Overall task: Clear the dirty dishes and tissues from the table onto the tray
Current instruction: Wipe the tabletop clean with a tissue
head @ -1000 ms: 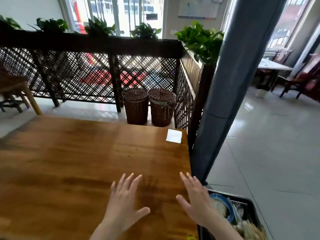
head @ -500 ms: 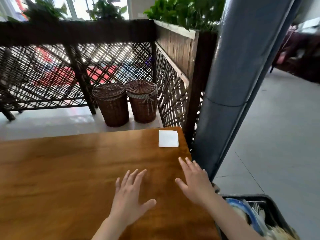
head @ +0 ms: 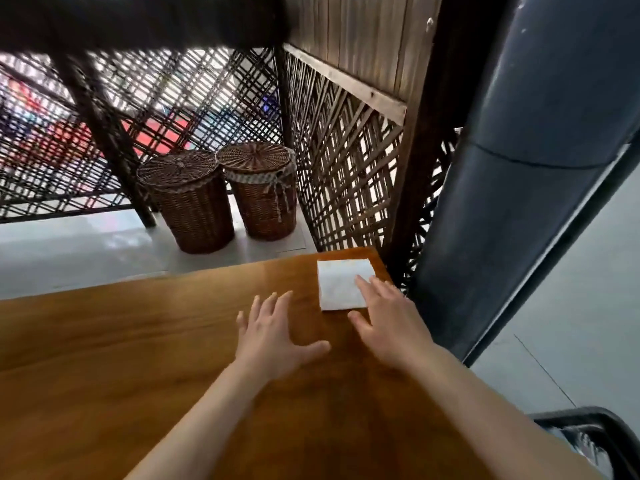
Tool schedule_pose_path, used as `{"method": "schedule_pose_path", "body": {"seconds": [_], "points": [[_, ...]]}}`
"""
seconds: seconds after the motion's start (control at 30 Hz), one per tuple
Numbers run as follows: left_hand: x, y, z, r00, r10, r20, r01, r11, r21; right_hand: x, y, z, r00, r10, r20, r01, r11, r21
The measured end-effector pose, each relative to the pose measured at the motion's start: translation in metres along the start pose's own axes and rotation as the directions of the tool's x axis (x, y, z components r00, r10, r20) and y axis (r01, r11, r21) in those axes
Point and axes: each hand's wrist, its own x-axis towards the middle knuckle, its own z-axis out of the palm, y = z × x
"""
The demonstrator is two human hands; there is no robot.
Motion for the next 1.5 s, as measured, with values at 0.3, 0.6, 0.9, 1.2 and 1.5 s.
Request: {"method": "schedule_pose_path", "body": {"seconds": [0.3,0.6,0.9,1.2,1.5], "points": [[0.072,-0.009,0.029,0.997,0.015,0.072,-0.016,1.000,0.008,0.053,-0.002,0.019,0.999,-0.011,-0.031,0.010,1.000,-0.025],[0.101,-0.003,0.040,0.989,0.124,0.075,-0.118,0.990,-0.078,0.075,-0.012,0.020,0.997,-0.030,-0.069,0.026,0.998,-0.048],[0.116,0.005,0.032,0.981,0.125,0.148,-0.105,0.985,-0.137,0.076,-0.009,0.023,0.986,-0.079,-0.148,0.074,0.996,-0.044],[0.121,0.012,0.028,0.976,0.152,0.153,-0.129,0.981,-0.147,0.068,-0.009,0.020,0.982,-0.095,-0.163,0.108,0.991,0.075],[0.119,0.012,0.038,0.988,0.115,0.100,-0.100,0.984,-0.151,0.063,-0.008,0.002,0.965,-0.114,-0.237,0.138,0.986,0.089]]}}
